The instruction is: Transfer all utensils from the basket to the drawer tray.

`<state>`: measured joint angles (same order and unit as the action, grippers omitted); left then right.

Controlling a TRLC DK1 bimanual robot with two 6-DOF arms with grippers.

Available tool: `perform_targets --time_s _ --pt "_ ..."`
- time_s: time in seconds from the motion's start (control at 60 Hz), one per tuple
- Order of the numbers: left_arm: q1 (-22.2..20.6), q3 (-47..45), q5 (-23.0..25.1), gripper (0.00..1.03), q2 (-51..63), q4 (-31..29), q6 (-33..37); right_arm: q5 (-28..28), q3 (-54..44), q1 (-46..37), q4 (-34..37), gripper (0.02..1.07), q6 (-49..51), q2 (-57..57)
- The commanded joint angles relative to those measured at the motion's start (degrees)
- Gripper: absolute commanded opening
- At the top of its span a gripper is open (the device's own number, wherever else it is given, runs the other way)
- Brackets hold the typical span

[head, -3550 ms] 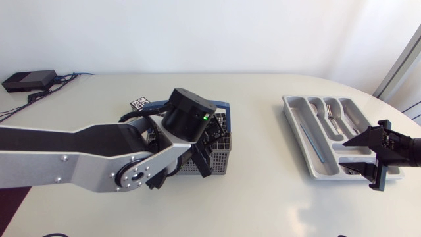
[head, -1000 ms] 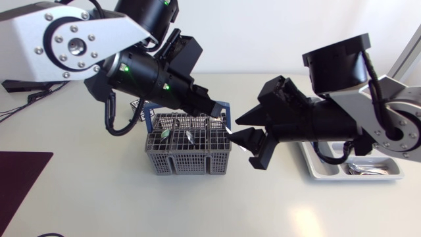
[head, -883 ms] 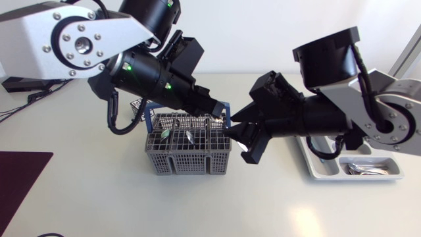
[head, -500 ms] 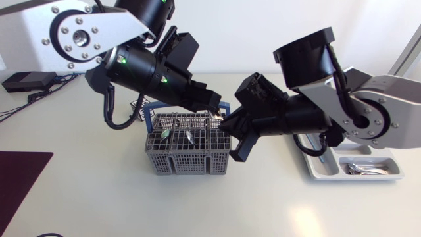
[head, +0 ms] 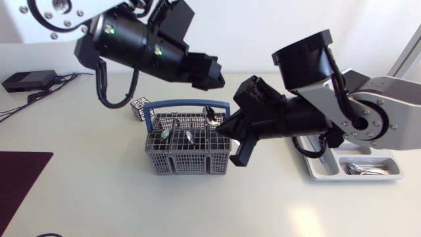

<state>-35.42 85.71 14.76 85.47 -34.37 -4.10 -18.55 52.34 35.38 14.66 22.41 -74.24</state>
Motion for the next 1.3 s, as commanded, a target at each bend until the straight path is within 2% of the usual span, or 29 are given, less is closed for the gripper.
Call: perform_targets --time_s 0.0,0.15,0.283,0.483,0.567,0.683,0.9,1.217,1.283 --pt "1.76 3.06 0.70 0.99 0.40 0.53 -0.03 -2.20 -2.33 -1.71 1.60 0.07 2.11 0.67" --pt "5.45 3.50 0.18 0.99 0.57 1.59 2.60 -6.68 -4.08 -7.69 6.18 0.07 8.08 1.99" --pt "9.14 1.83 -1.49 0.99 0.57 3.78 7.26 -12.83 -5.14 -17.80 12.59 0.07 18.10 3.31" --pt "12.92 -1.51 -2.37 0.99 -0.22 4.75 14.21 -18.19 -3.29 -38.89 26.83 0.07 44.03 0.23" --pt "13.80 -4.24 -2.37 0.99 -1.10 7.74 16.75 -18.72 -0.22 -47.86 33.25 0.07 55.98 -5.04" --pt "13.97 -6.43 -2.37 0.99 -1.98 8.09 20.18 -18.72 5.41 -58.23 40.19 0.07 69.17 -13.21" --pt "13.27 -11.18 -2.11 0.98 -3.91 9.85 27.65 -17.67 15.34 -70.09 44.06 0.08 83.41 -25.34" --pt "10.90 -18.83 -1.84 0.98 -8.39 11.87 37.94 -7.91 22.02 -75.10 42.56 0.09 93.43 -36.07" --pt "10.55 -20.94 -1.84 0.98 -9.45 12.92 41.28 -5.98 21.05 -75.37 39.05 0.17 94.22 -36.86"
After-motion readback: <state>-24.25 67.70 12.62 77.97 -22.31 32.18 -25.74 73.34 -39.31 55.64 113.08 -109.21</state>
